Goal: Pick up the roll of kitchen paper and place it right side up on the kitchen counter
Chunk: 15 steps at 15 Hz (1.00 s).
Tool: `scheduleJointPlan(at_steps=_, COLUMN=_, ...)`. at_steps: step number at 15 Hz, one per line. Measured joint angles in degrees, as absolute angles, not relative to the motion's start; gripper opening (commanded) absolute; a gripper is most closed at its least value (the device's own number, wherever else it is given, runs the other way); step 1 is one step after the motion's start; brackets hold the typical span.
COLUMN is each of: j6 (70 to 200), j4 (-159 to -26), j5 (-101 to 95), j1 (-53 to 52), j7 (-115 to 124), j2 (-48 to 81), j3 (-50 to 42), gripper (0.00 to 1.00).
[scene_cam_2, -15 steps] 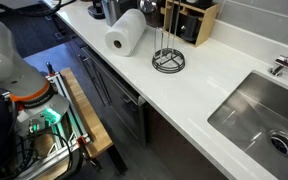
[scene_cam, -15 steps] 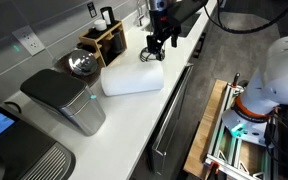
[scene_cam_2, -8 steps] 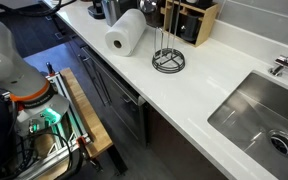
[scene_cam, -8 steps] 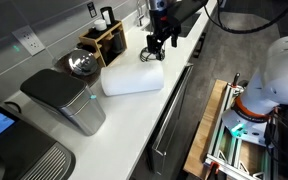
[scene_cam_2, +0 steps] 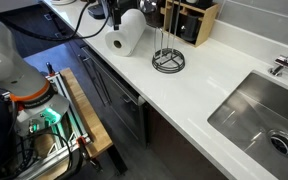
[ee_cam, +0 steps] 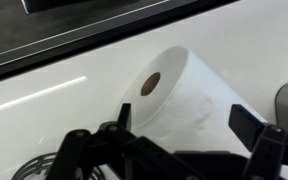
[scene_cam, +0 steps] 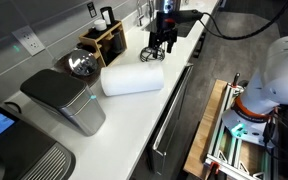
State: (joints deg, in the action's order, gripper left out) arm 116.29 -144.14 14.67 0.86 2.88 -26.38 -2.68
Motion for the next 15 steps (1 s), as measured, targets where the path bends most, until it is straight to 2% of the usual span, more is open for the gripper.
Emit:
scheduleJointPlan(at_steps=7, j6=120.2, j4=-147.5, j5=36.6, j1=0.4, j7=-18.0, j2=-19.2, j3=-11.8, gripper=1.0)
scheduleJointPlan(at_steps=15, j6=114.2, j4=-149.3, j5=48.0, j1=3.0, j7=-22.1, j2=-13.3, j3=-13.3, gripper=1.0)
